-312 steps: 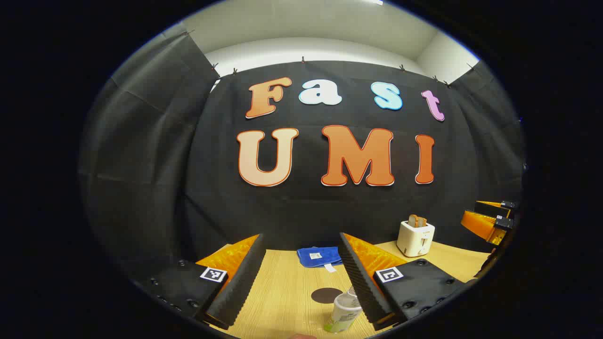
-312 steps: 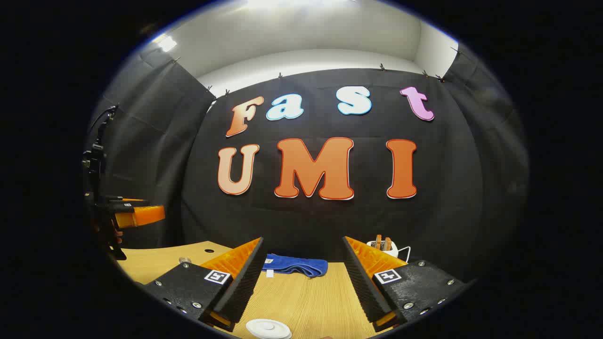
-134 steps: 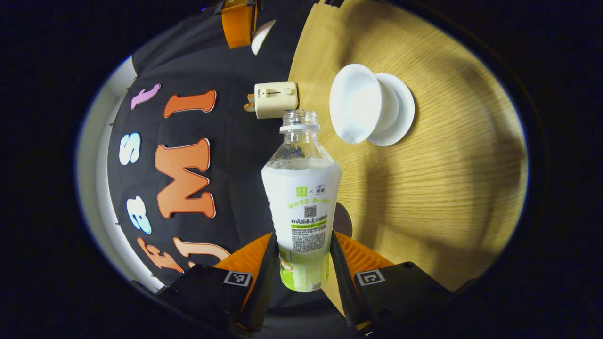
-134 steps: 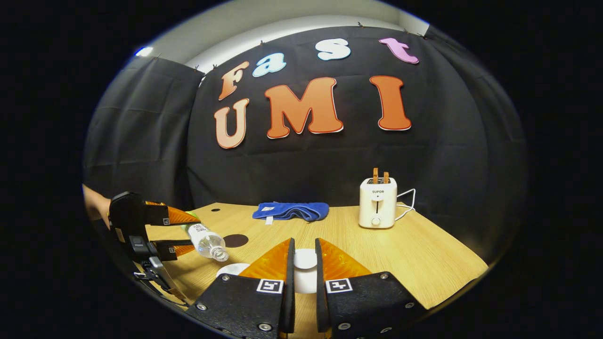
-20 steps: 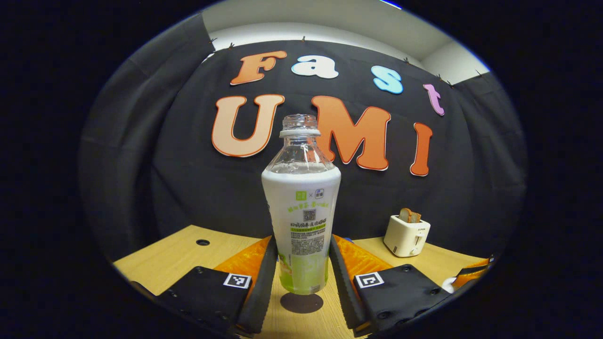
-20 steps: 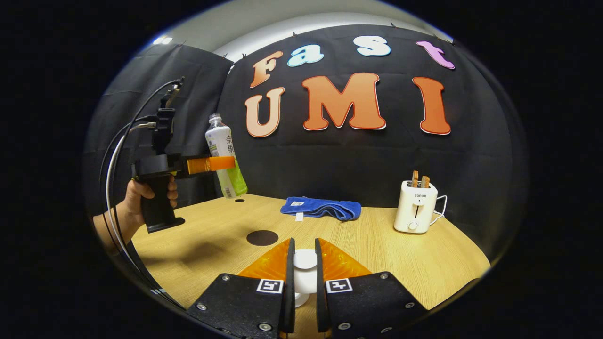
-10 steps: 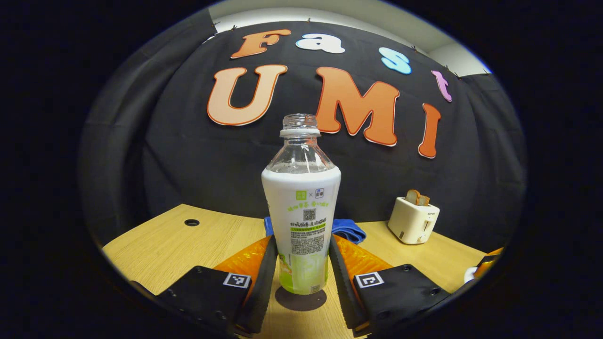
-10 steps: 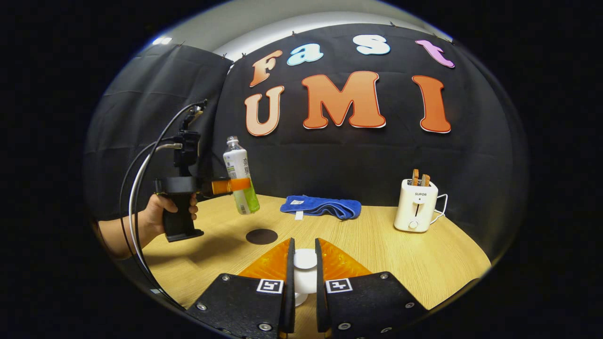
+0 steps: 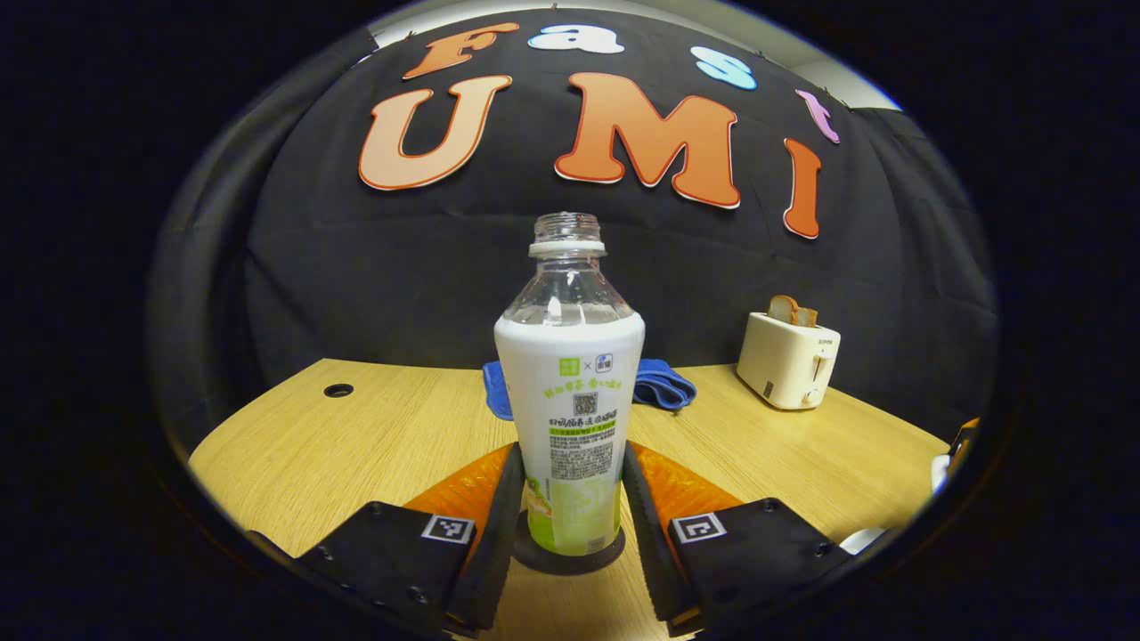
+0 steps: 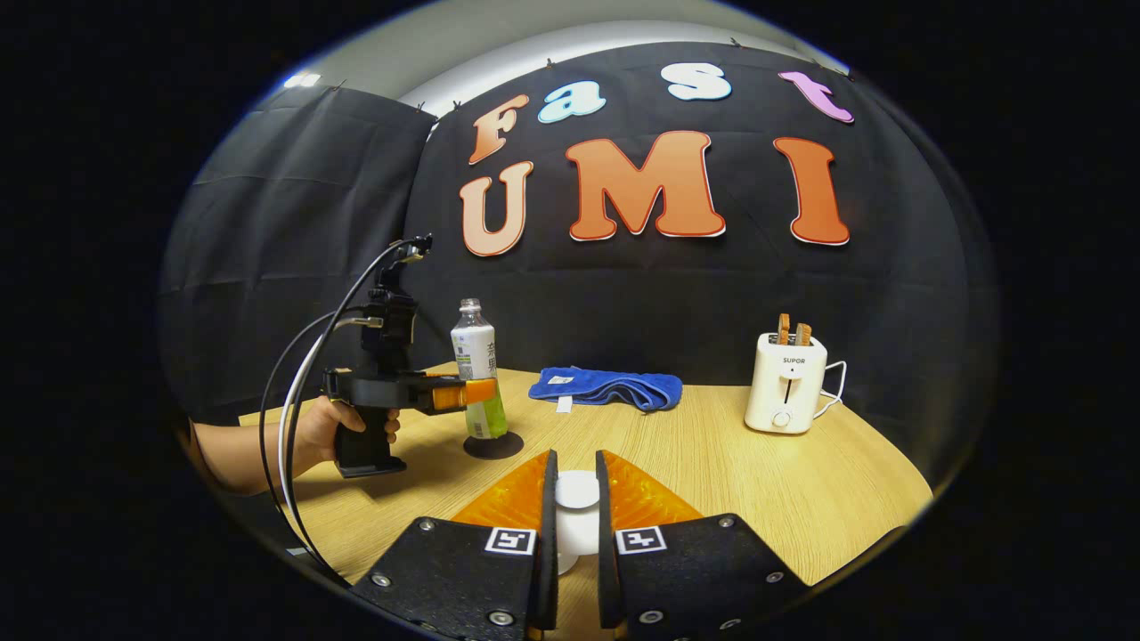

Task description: Open the teacup lid with one hand, grasp the water bottle and pour water into the teacup with the other hand; after pouring, place the water bottle on the coaster and then close the teacup lid.

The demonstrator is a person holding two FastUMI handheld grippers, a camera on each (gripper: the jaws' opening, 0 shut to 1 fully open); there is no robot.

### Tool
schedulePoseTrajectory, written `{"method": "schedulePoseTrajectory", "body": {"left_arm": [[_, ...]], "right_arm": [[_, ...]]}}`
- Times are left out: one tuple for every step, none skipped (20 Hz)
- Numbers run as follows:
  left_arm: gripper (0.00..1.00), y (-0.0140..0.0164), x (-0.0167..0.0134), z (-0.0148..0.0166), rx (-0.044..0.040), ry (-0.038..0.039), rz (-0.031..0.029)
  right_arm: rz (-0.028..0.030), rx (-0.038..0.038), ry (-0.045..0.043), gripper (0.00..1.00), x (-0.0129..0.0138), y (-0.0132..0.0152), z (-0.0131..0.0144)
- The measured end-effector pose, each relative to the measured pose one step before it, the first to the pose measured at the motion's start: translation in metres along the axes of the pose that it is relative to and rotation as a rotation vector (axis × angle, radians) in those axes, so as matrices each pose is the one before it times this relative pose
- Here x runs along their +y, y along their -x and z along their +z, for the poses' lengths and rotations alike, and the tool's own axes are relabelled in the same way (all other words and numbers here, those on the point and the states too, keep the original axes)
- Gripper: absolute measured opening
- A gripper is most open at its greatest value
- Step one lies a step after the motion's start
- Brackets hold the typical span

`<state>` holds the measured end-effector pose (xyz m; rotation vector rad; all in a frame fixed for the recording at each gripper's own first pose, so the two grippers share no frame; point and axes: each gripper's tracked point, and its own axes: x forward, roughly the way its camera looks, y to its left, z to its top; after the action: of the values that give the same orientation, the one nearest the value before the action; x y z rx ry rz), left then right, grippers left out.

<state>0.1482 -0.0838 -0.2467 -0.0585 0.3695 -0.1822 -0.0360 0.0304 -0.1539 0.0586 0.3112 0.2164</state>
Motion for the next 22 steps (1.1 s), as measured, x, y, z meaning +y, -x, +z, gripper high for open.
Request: {"method": "schedulePoseTrajectory", "body": {"left_arm": [[0.66,-0.00191,0.00104,-0.00571,0.00725,0.00937,0.00578],[0.66,-0.00234,-0.00005,-0.00468,0.01016,0.00935,-0.00053],[0.64,-0.00031,0.00064,-0.00270,0.00787,0.00711,0.00260],[0.66,-0.00151,0.00008,-0.00158,0.00380,0.00528,-0.00295],[0.66,-0.00203,0.00126,-0.00230,0.00386,0.00019,0.00406],[0.66,-0.00121,-0.00085,-0.00125,0.00062,0.00290,-0.00178],[0.68,-0.00194,0.00097,-0.00011,-0.00216,0.00200,-0.00022],[0.66,-0.00128,-0.00099,-0.00047,-0.00117,0.00042,-0.00086],[0.64,-0.00069,0.00092,-0.00004,0.00182,-0.00107,0.00150],[0.66,0.00076,0.00063,0.00058,0.00110,-0.00103,0.00153],[0.66,-0.00176,-0.00110,-0.00067,-0.00384,-0.00286,-0.00134],[0.68,-0.00149,-0.00054,-0.00089,0.00202,-0.00259,0.00091],[0.67,0.00047,0.00010,-0.00208,0.00603,-0.00231,0.00026],[0.65,0.00206,-0.00041,0.00175,0.00037,0.00017,-0.00477],[0.64,0.00196,0.00034,0.00097,0.00182,-0.00521,0.00004],[0.68,-0.00087,0.00028,-0.00262,0.00303,-0.00158,-0.00303],[0.69,0.00192,-0.00012,0.00086,0.00425,-0.00420,-0.00255],[0.67,-0.00076,-0.00144,-0.00001,0.00136,-0.00264,-0.00342],[0.70,-0.00043,-0.00002,-0.00091,0.00325,-0.00409,-0.00082],[0.72,-0.00080,-0.00155,-0.00191,0.00541,-0.00150,-0.00521],[0.72,0.00002,-0.00125,-0.00115,0.00494,-0.00086,-0.00456],[0.73,0.00095,-0.00201,0.00007,-0.00040,-0.00656,-0.00436]], "right_arm": [[-0.00106,0.00029,0.00185,0.18,-0.00010,0.00014,-0.00030],[-0.00102,0.00031,0.00090,0.18,-0.00098,-0.00035,-0.00132],[-0.00053,0.00138,0.00130,0.18,-0.00030,-0.00010,-0.00071],[-0.00291,0.00017,0.00071,0.18,-0.00096,-0.00006,0.00098],[0.00124,0.00186,-0.00026,0.18,0.00043,0.00022,-0.00194],[-0.00167,-0.00193,-0.00004,0.18,0.00020,0.00039,0.00145],[0.00230,0.00021,0.00010,0.18,0.00036,0.00014,-0.00062],[0.00037,-0.00048,0.00061,0.18,0.00016,0.00017,0.00045],[0.00256,-0.00012,0.00124,0.18,0.00066,0.00035,-0.00019],[0.00061,-0.00009,0.00171,0.18,0.00100,-0.00057,-0.00043],[0.00105,0.00069,0.00096,0.18,0.00036,-0.00033,-0.00057],[0.00278,-0.00053,0.00158,0.18,0.00125,-0.00025,0.00094],[0.00059,-0.00094,0.00217,0.18,0.00010,-0.00024,0.00082],[0.00297,-0.00155,0.00238,0.18,0.00110,0.00034,0.00066],[-0.00045,-0.00231,0.00046,0.18,0.00012,-0.00012,0.00103],[0.00223,0.00017,-0.00068,0.18,-0.00005,-0.00030,-0.00093],[-0.00119,-0.00069,-0.00132,0.18,-0.00015,-0.00010,0.00028],[-0.00122,-0.00056,-0.00126,0.18,0.00024,0.00064,0.00085],[0.00086,-0.00038,-0.00111,0.18,0.00065,0.00027,0.00039],[-0.00377,-0.00274,-0.00023,0.18,-0.00064,0.00024,0.00041],[-0.00184,-0.00112,-0.00026,0.18,-0.00016,0.00048,0.00025],[-0.00256,-0.00215,-0.00086,0.18,-0.00027,-0.00012,0.00014]]}}
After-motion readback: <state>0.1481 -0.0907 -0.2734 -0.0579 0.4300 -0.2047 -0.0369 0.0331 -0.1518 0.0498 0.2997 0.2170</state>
